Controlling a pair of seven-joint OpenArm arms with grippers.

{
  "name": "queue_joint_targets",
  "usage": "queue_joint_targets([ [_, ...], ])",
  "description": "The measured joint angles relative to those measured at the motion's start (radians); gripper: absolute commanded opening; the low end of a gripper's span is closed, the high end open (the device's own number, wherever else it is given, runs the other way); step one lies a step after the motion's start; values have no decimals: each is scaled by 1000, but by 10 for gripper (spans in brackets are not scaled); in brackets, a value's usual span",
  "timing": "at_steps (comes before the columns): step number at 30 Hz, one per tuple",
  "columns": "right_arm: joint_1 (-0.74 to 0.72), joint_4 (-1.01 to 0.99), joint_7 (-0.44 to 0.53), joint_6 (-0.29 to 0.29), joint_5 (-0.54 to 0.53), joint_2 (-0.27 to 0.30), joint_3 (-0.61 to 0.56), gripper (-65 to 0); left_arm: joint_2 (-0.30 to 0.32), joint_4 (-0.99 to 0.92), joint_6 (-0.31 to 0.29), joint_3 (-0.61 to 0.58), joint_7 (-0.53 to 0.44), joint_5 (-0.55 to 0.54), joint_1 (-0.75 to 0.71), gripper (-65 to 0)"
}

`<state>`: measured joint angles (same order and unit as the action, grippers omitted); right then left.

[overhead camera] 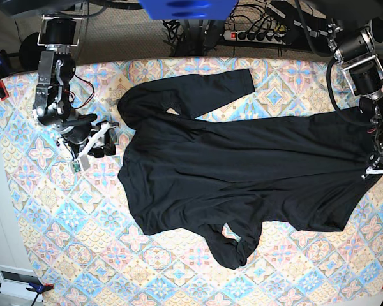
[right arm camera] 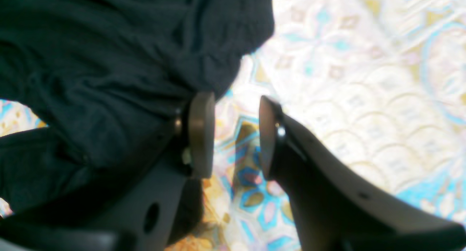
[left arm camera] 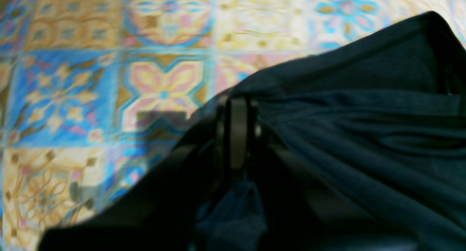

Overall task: Layout the t-shirt on the table in an organized manner, then fold the t-shirt properly
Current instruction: 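Drag the shirt collar corner with the right gripper along the table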

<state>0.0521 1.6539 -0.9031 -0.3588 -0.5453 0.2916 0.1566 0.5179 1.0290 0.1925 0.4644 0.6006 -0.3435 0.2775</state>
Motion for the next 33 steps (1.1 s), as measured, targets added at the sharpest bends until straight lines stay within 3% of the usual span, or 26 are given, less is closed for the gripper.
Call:
queue_joint_targets([
  [5, -76, -53, 3, 5, 84, 7, -28, -454, -3, 0, 2, 13, 2, 0, -4, -576],
  [10, -128, -112, -4, 2, 185, 4, -127, -441, -22, 0, 10, 18, 39, -3, -37, -525],
  [16, -240, -220, 4, 6, 221, 10, -190, -364, -41, 3, -1, 11, 42, -106, -84, -522],
  [26, -360, -391, 10, 3, 224, 6, -241, -367, -29, 18, -9, 14, -13, -304, -200, -522],
  [33, -414, -518, 72, 3, 217, 4, -240, -367, -23, 23, -13, 19, -10, -339, -217, -522],
])
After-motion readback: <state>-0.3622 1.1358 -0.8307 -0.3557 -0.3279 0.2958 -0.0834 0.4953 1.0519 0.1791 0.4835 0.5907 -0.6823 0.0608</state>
